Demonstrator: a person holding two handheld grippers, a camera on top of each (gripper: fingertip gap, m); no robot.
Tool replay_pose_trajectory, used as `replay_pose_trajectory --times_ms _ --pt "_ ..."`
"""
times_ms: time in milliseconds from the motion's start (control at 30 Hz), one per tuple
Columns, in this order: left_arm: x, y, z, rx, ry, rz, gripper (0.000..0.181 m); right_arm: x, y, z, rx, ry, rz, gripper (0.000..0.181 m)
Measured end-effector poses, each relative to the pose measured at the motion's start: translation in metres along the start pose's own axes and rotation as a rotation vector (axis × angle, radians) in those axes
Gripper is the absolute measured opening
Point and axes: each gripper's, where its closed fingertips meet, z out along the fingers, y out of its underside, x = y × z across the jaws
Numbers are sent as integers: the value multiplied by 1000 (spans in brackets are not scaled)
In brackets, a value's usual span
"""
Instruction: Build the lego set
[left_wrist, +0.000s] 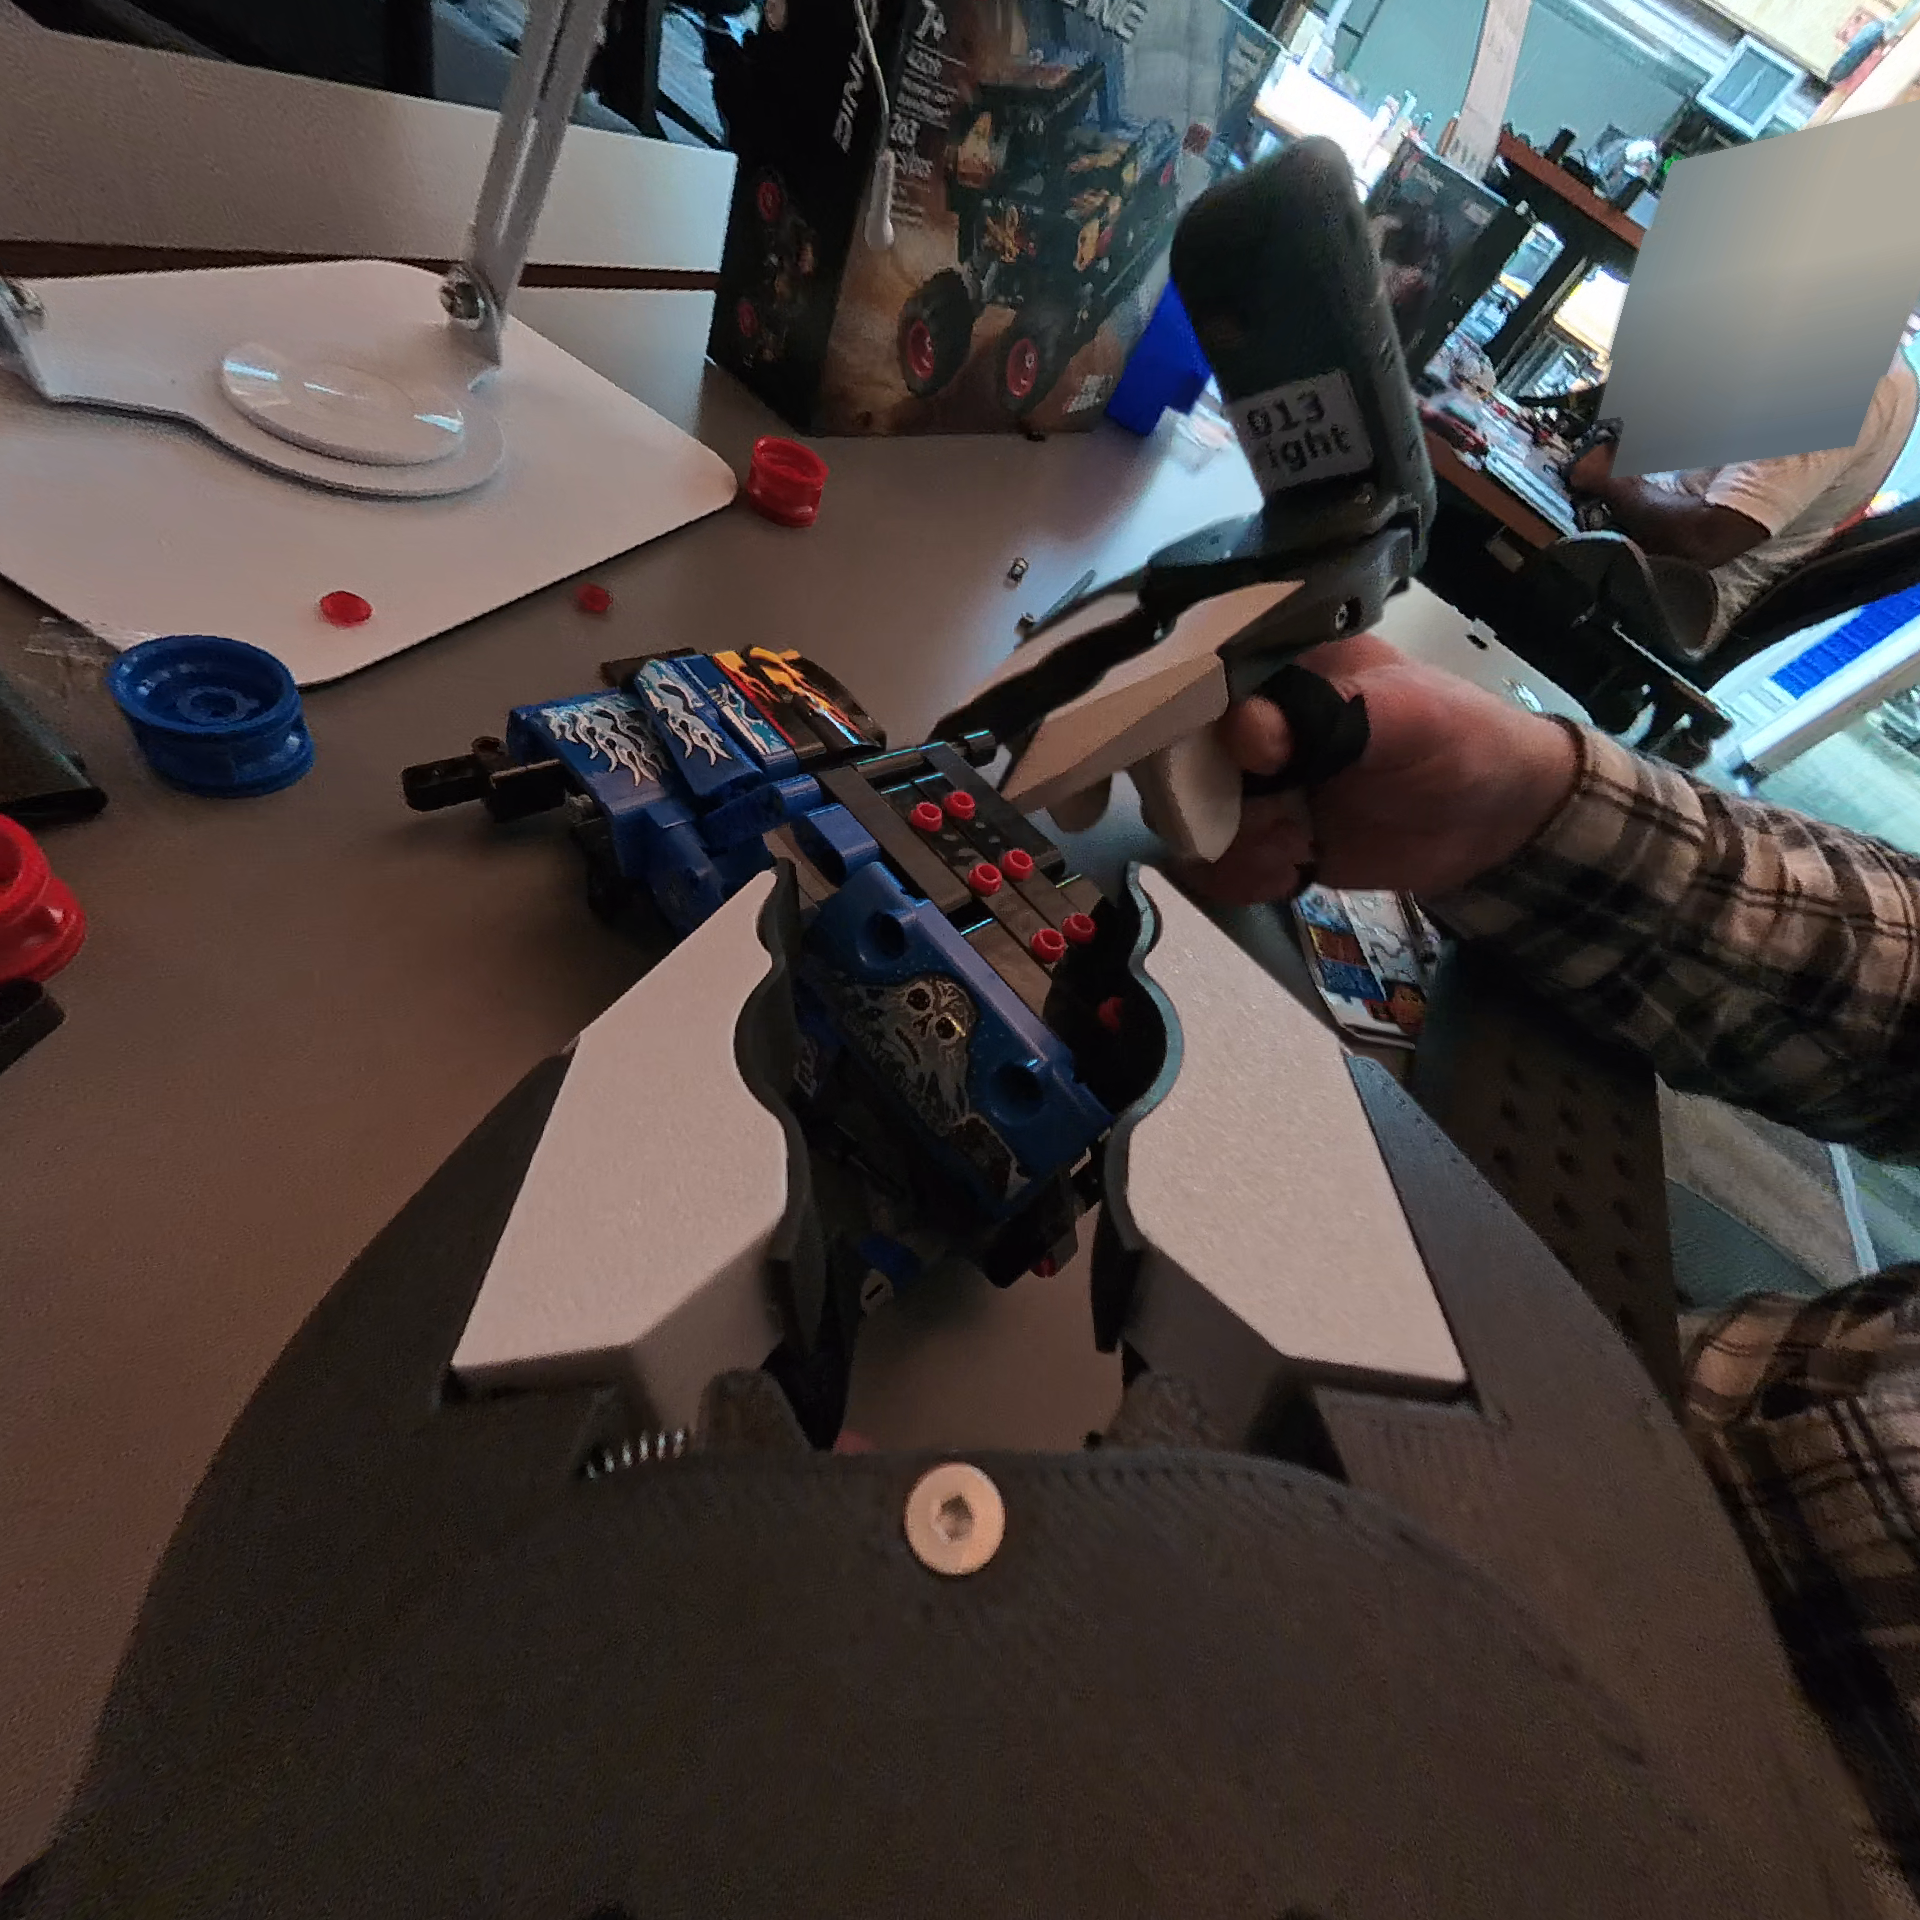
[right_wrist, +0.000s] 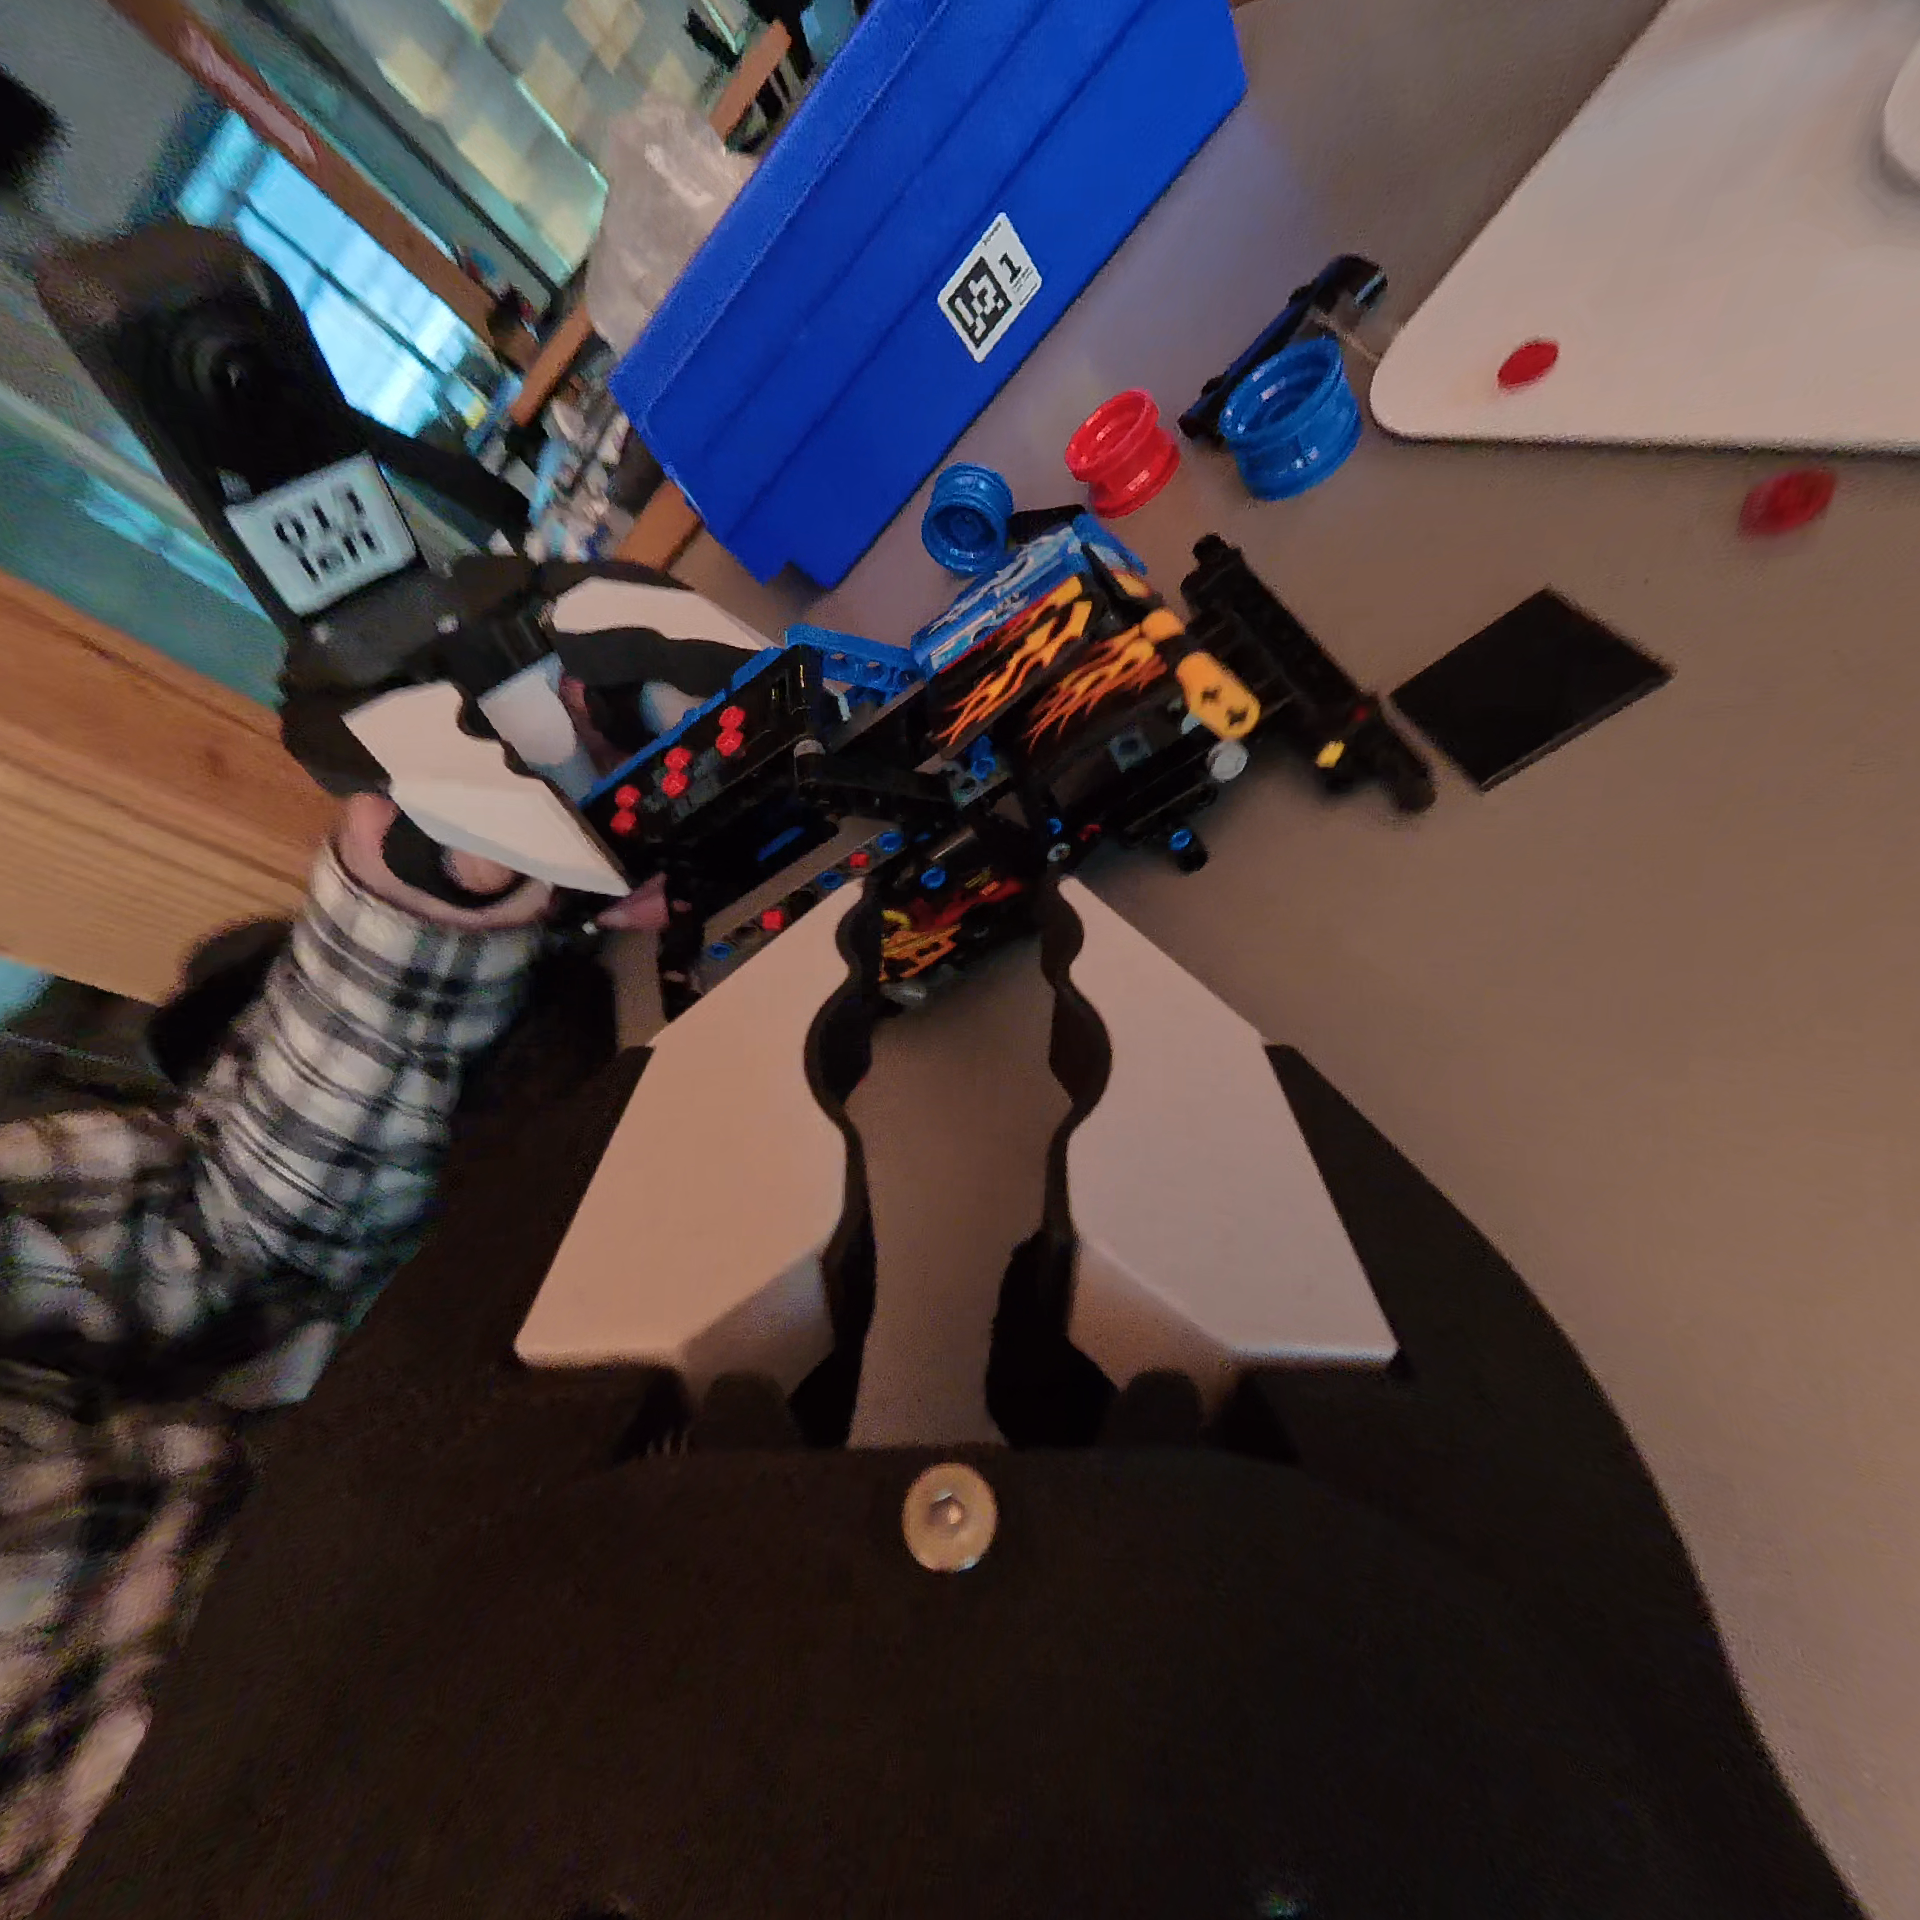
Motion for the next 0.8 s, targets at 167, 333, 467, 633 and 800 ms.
replay_pose_trajectory --times_ms 167,333,467,633,800 --pt "16 11 -7 -144 117 84 60 -18 1 -18 -94 -18 -288 33" --pt "38 23 -11 -325 293 216 60 -35 6 -28 -227 44 -810 84" --pt "53 27 -6 -419 418 324 59 -37 29 -22 -389 11 -1089 92" --pt "63 31 0 -507 501 417 60 -35 51 -22 -462 -79 -1091 87" --pt "59 29 -2 -552 303 566 83 -38 53 -24 -440 -74 -1066 86"
